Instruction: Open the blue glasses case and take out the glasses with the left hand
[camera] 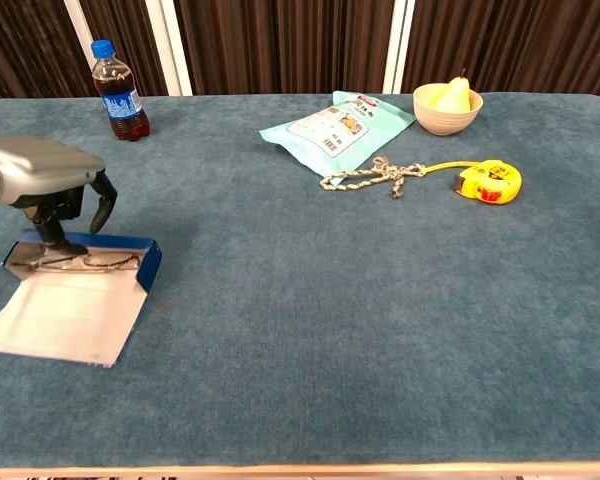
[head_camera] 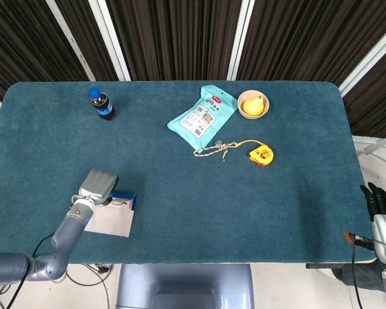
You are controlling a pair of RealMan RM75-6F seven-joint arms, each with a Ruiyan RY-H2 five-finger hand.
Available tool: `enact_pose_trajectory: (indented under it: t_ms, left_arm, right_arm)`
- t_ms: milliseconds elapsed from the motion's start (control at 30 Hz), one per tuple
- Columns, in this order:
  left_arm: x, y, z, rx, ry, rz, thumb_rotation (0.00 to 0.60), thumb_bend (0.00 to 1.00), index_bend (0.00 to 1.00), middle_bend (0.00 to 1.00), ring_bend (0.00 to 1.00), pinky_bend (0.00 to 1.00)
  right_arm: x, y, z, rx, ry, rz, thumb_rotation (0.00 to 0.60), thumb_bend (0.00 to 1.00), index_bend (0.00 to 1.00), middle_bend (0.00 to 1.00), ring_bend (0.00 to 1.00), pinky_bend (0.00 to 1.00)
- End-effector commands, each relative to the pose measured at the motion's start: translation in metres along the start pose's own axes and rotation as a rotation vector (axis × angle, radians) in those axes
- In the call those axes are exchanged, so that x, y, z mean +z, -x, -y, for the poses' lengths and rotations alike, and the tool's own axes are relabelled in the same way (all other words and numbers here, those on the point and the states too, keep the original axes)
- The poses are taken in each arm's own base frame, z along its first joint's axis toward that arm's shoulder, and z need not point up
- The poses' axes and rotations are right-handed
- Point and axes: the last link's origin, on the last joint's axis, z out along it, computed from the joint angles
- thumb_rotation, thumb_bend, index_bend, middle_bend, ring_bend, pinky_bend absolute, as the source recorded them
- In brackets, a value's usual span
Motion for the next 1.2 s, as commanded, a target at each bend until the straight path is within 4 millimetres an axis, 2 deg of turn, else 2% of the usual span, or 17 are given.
enact_pose_trajectory:
  t_ms: [33,333,833,1200]
  left_arm:
    - [0.011,-0.009,-0.003,0.009,-0.008,-0.034,0.6,0.26,0.61,1.0,0.92,0.99]
    - [0.024,-0.023,-0.006,0.014,-0.034,-0.11,0.6,0.26,0.61,1.0,0.92,0.99]
    - [0.03,-0.014,-0.002,0.016,-0.071,-0.129,0.6,0.26,0.61,1.0,0.92,0.99]
    - [0.032,-0.025,-0.001,-0.008,-0.086,-0.173,0.6,0.26,0.61,1.0,0.92,0.99]
  right_arm:
    - [0.0,0.0,0.0,0.0,0.001,0.001,0.6,0.19,0.0,0.0,0.0,0.21]
    - [0.0,0.0,-0.001,0.0,0.004,0.001,0.6,0.19,0.0,0.0,0.0,0.21]
    - [0.0,0.0,-0.001,0.0,0.005,0.001,0.6,0.19,0.0,0.0,0.0,0.21]
    - [0.0,0.0,-0.001,0.002,0.005,0.001,0.6,0.19,0.0,0.0,0.0,0.21]
